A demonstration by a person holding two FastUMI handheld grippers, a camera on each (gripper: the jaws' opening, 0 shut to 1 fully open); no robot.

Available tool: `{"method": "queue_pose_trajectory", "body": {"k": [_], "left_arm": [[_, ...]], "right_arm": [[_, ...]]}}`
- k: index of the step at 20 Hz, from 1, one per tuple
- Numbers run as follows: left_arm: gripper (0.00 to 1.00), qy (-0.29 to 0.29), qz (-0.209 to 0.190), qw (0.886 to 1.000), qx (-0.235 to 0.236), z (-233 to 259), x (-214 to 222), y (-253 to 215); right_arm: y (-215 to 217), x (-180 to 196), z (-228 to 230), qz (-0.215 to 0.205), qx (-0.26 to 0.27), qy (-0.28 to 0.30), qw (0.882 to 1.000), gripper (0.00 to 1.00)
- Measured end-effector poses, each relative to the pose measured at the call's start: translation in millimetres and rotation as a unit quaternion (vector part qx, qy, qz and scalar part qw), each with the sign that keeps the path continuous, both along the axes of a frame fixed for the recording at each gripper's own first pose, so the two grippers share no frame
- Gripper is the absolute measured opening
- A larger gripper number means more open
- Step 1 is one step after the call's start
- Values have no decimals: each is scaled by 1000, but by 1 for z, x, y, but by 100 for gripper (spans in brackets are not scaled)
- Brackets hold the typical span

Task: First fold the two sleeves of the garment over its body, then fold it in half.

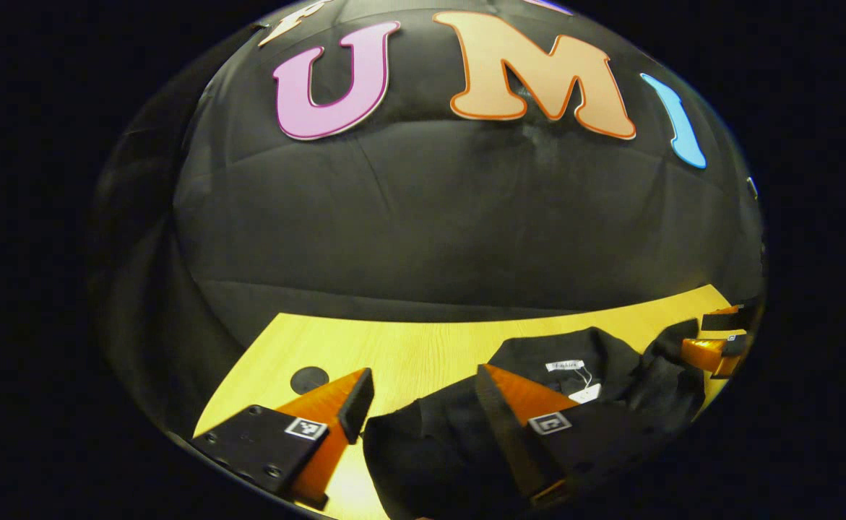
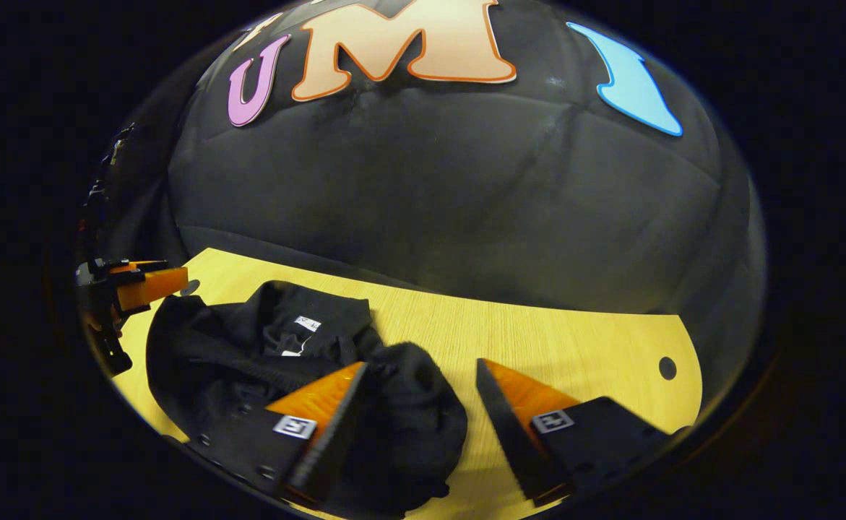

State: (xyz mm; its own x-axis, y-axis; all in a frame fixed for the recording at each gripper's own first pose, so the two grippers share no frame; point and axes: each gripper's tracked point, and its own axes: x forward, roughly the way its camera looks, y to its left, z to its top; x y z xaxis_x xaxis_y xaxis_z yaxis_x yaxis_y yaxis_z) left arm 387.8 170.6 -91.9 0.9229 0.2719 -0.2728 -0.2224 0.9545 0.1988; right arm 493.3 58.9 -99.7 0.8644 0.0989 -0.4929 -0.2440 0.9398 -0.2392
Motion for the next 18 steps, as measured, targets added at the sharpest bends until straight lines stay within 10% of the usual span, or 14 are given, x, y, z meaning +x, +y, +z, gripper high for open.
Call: {"method": "queue_pose_trajectory", "body": {"k": [1,9,18], "left_arm": [[98,-7,1,1000,4,8,-2,0],[96,-77,12,997,8,96,-50,-16],[96,-196,18,980,-8,212,-190,-65]], "right_arm": [[1,-2,8,0,0,-9,1000,100],[15,-55,101,32,39,-79,996,100],[2,-207,215,69,97,-214,970,99]]}}
